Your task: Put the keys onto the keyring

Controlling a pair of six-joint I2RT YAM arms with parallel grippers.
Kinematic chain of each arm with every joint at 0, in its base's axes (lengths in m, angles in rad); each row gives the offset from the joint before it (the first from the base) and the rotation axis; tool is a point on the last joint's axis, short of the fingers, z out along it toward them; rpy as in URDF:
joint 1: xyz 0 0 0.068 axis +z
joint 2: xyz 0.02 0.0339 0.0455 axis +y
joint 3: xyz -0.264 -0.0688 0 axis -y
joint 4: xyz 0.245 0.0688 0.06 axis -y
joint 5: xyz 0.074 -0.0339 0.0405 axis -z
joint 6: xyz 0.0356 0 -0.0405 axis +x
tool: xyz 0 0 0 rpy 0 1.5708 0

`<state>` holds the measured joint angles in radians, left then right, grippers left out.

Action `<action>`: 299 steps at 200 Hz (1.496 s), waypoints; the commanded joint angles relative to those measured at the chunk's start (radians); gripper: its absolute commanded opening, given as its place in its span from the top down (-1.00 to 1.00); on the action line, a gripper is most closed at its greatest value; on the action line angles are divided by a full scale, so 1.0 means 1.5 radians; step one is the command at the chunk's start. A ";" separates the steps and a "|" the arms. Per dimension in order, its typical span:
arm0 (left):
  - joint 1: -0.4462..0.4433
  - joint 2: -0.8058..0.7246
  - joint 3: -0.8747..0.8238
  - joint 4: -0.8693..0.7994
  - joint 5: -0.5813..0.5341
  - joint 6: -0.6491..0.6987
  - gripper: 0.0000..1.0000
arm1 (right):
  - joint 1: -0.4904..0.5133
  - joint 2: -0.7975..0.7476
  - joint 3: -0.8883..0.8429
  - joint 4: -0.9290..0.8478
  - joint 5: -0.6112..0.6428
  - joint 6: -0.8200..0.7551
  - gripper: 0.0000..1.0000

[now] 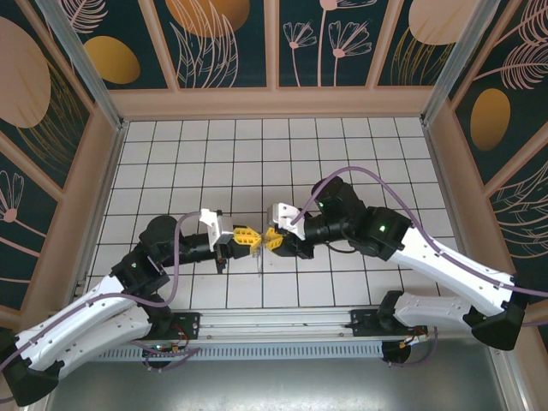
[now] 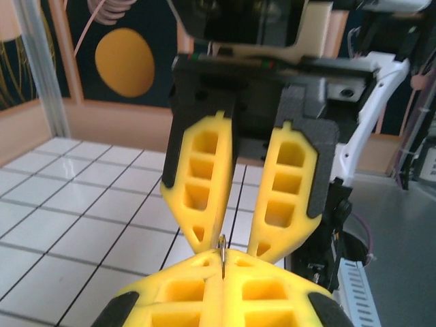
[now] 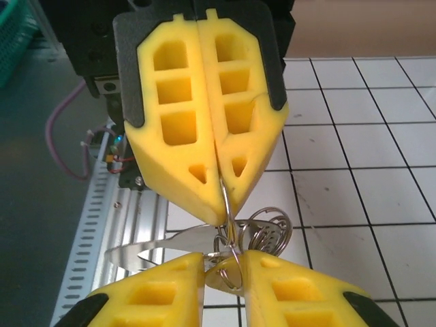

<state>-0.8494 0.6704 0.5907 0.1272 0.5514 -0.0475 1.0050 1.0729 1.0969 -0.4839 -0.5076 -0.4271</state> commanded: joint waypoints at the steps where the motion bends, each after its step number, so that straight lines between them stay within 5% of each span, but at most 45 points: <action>1: -0.001 -0.002 -0.007 0.099 0.044 -0.027 1.00 | -0.006 -0.025 -0.033 0.100 -0.051 0.041 0.59; 64: -0.001 0.004 -0.023 0.134 0.050 -0.034 1.00 | -0.010 -0.041 -0.067 0.176 -0.086 0.068 0.60; 117: -0.001 0.013 -0.030 0.132 0.053 -0.035 1.00 | -0.014 -0.049 -0.084 0.201 -0.091 0.075 1.00; 151: -0.002 0.012 -0.007 0.054 0.030 -0.013 1.00 | -0.015 -0.044 -0.065 0.155 -0.055 0.050 1.00; 172: -0.001 0.011 0.017 -0.020 0.006 0.013 0.67 | -0.013 -0.013 -0.022 0.076 -0.020 0.013 1.00; 190: -0.002 0.019 0.033 -0.069 -0.006 0.027 0.59 | -0.008 0.020 0.020 0.013 -0.002 -0.016 1.00; 233: -0.002 0.044 0.046 -0.085 0.006 0.030 0.73 | 0.002 0.071 0.072 -0.054 0.003 -0.048 1.00; 257: -0.001 0.050 0.045 -0.085 0.005 0.029 1.00 | 0.006 0.075 0.079 -0.062 0.005 -0.052 1.00; 299: -0.001 0.025 0.032 -0.042 -0.004 0.016 1.00 | 0.006 0.048 0.067 -0.047 -0.013 -0.052 1.00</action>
<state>-0.8474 0.7353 0.6323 0.0021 0.5423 -0.0040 1.0016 1.1782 1.1717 -0.6052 -0.4995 -0.4866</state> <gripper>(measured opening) 0.041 0.048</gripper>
